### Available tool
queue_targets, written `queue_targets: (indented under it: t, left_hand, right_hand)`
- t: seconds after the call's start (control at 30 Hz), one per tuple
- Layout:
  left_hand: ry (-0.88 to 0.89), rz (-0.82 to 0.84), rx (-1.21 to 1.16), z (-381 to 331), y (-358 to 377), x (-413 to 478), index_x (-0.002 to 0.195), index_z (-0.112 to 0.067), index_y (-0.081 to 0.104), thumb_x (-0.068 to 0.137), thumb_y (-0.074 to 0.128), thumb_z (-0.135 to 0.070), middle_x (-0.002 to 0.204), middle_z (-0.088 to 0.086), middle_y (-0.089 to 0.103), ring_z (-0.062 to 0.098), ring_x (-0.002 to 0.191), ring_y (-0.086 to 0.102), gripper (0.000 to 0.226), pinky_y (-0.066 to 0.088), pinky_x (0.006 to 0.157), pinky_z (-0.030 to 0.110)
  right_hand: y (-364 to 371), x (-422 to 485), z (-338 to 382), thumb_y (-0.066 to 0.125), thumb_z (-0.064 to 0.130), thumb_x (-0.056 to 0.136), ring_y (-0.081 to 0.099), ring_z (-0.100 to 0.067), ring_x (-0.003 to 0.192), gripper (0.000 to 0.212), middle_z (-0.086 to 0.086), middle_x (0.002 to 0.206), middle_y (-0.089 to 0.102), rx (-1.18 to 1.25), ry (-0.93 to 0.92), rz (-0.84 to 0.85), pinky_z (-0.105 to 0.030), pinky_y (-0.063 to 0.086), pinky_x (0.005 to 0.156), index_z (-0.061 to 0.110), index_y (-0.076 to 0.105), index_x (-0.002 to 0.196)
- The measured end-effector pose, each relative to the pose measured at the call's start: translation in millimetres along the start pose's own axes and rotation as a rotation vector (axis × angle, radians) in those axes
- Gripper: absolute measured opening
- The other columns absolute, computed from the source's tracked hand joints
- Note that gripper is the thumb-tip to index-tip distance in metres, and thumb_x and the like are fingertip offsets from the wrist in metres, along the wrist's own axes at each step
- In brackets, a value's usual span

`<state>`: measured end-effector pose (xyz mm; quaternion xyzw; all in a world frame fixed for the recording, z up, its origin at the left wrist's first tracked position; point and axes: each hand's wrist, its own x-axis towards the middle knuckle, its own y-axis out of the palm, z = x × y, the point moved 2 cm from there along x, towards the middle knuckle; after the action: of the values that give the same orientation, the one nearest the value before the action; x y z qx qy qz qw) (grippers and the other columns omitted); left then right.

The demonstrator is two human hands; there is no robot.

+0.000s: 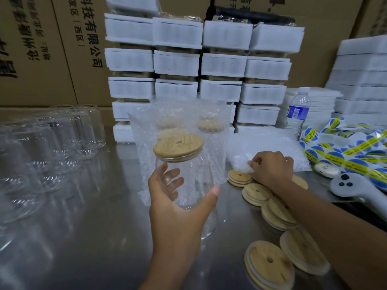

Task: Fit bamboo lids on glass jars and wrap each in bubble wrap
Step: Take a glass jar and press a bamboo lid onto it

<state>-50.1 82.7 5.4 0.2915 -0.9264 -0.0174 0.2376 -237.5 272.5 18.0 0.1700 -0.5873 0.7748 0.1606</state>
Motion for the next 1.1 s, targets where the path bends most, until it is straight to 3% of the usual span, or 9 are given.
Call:
queue_targets:
  t: [0.17,0.33,0.4,0.5,0.6,0.73,0.87,1.0,1.1]
  left_hand:
    - [-0.002,0.006,0.024,-1,0,-2,0.112,-0.053,0.037,0.042,0.076,-0.059,0.114,-0.025,0.056,-0.01,0.105,0.056,0.08,0.042,0.094,0.024]
    - [0.008,0.02,0.048,0,0,-6,0.123,-0.046,0.038,0.043,0.075,-0.058,0.115,-0.026,0.055,-0.01,0.106,0.055,0.089,0.042,0.096,0.025]
    - [0.017,0.019,0.056,0,0,-5,0.127,-0.041,0.038,0.043,0.075,-0.058,0.115,-0.026,0.055,-0.009,0.106,0.056,0.094,0.043,0.096,0.025]
    - [0.017,0.022,0.066,1,-1,-5,0.12,-0.049,0.036,0.043,0.075,-0.059,0.113,-0.027,0.055,-0.009,0.106,0.056,0.087,0.042,0.094,0.022]
    - [0.015,0.019,0.072,2,-1,-5,0.116,-0.052,0.037,0.042,0.076,-0.058,0.113,-0.028,0.055,-0.009,0.106,0.056,0.083,0.042,0.093,0.022]
    - [0.028,0.02,0.079,5,0,-3,0.122,-0.046,0.039,0.043,0.076,-0.058,0.112,-0.027,0.056,-0.008,0.106,0.056,0.089,0.043,0.094,0.024]
    - [0.043,0.011,0.093,6,-2,-1,0.128,-0.038,0.039,0.043,0.076,-0.058,0.113,-0.024,0.057,-0.007,0.106,0.057,0.095,0.043,0.093,0.024]
    - [0.053,-0.003,0.115,7,-3,0,0.116,-0.051,0.039,0.043,0.076,-0.06,0.113,-0.025,0.057,-0.006,0.105,0.058,0.083,0.043,0.091,0.024]
    - [0.063,-0.016,0.122,7,-5,0,0.114,-0.052,0.039,0.043,0.076,-0.06,0.113,-0.025,0.057,-0.006,0.105,0.058,0.081,0.043,0.091,0.023]
  right_hand:
    - [-6,0,-6,0.054,0.046,0.092,0.056,-0.024,0.104,0.021,0.0,0.096,0.069,0.072,0.042,-0.001,-0.043,0.033,0.101,0.028,0.065,0.09]
    - [-3,-7,6,0.049,0.069,0.083,0.048,-0.026,0.114,0.053,-0.002,0.108,0.063,-0.02,0.055,0.09,-0.043,0.032,0.095,0.023,0.062,0.106]
    - [0,-8,12,0.052,0.067,0.082,0.045,-0.027,0.115,0.055,-0.004,0.113,0.06,-0.098,0.039,0.087,-0.041,0.033,0.093,0.02,0.06,0.11]
    - [2,-9,14,0.054,0.057,0.087,0.044,-0.027,0.117,0.046,-0.006,0.117,0.057,-0.107,0.061,0.103,-0.04,0.033,0.094,0.019,0.057,0.113]
    - [0,-9,15,0.051,0.044,0.094,0.046,-0.027,0.113,0.029,-0.006,0.112,0.06,-0.053,0.069,0.073,-0.04,0.033,0.092,0.021,0.061,0.109]
    - [-6,-7,16,0.047,0.037,0.098,0.05,-0.028,0.11,0.025,-0.006,0.107,0.064,-0.034,0.056,0.037,-0.039,0.032,0.092,0.022,0.065,0.108]
    - [-15,-7,14,0.049,0.037,0.097,0.057,-0.029,0.097,0.024,-0.004,0.095,0.067,0.213,0.124,-0.021,-0.038,0.036,0.089,0.023,0.069,0.097]
    - [-23,-12,12,0.054,0.035,0.095,0.052,-0.02,0.081,0.015,-0.001,0.088,0.062,0.61,0.207,-0.043,-0.035,0.045,0.082,0.026,0.063,0.086]
    - [-36,-23,17,0.053,0.029,0.096,0.05,-0.009,0.071,0.014,0.007,0.079,0.059,0.756,0.183,-0.15,-0.017,0.038,0.063,0.022,0.064,0.089]
